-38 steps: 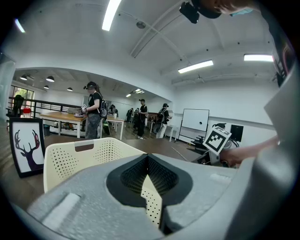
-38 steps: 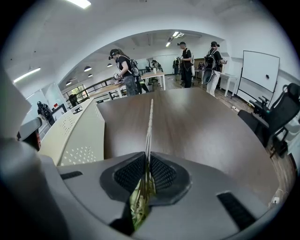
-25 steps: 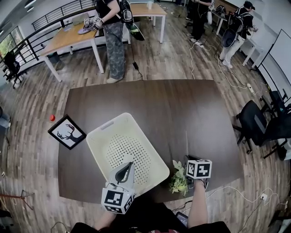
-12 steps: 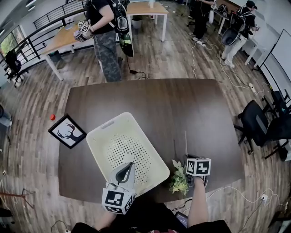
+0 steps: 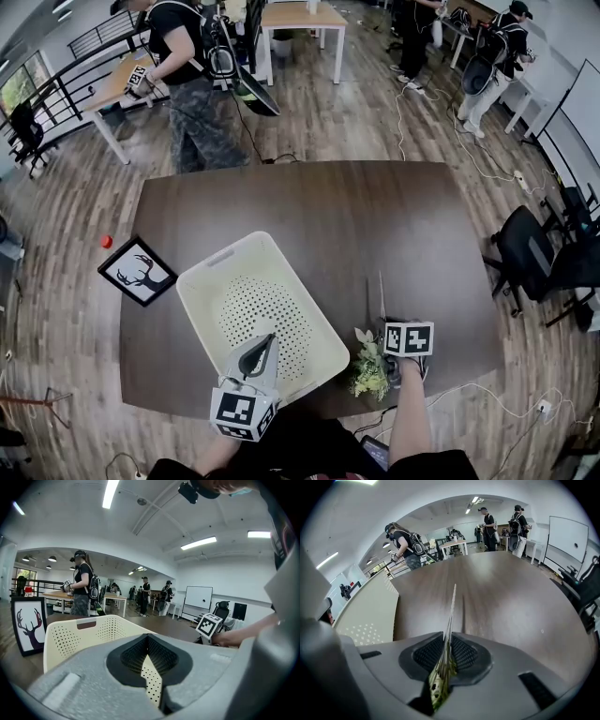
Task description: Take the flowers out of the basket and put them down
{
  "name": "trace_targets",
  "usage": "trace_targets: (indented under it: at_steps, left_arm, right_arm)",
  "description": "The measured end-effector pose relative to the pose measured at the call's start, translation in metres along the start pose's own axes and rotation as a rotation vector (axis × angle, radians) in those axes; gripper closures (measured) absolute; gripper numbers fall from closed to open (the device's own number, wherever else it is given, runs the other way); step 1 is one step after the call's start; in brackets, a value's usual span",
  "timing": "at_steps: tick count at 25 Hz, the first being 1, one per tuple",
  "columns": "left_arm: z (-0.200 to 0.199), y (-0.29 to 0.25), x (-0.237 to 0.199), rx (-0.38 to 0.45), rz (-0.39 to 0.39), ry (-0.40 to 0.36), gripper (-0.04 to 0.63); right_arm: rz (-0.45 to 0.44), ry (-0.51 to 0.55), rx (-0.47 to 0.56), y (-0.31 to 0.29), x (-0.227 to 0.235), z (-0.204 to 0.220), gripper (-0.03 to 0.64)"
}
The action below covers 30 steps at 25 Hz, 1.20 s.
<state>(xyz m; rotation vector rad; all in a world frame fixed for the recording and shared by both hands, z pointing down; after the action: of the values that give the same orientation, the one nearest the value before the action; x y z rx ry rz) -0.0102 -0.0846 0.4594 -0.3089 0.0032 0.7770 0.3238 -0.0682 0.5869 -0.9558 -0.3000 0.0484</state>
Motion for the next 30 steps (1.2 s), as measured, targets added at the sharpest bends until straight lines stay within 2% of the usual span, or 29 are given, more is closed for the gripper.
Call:
trace_targets:
  at_steps: [13,23,26,30]
  left_arm:
    - [-0.001,-0.002,-0.001,0.003,-0.004,0.009,0.594]
    - [-0.002,-0.001,-0.003,0.021,0.008,0.031,0.594]
    - [-0.003,0.0,-0.004,0.027,0.007,0.034,0.594]
    - [-0.002,0.001,-0.004,0.032,0.008,0.034,0.594]
  right_arm:
    - [-0.044,-0.052,-0.056,-0.007,0.008,-0.001,0.529]
    - [-0.033,-0.037,-0.054,0.003,0.007,-0.005,0.507]
    - [-0.03,-0.041,-0.061,0.009,0.01,-0.008,0.469]
    - [-0.029,-0.059,-0.032,0.017,0.013,-0.011,0.471]
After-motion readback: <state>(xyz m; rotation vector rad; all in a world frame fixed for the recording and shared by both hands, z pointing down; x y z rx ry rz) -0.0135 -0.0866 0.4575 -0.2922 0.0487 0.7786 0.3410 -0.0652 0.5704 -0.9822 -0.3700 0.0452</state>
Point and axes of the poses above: the fingertips, and each gripper's own axes: y backward along the fingers, x to its right, z out of its underside, the point moved 9 cm from there along y, backward along the fingers, and after that the axes turned 2 degrees about x, right-handed, at the moved point
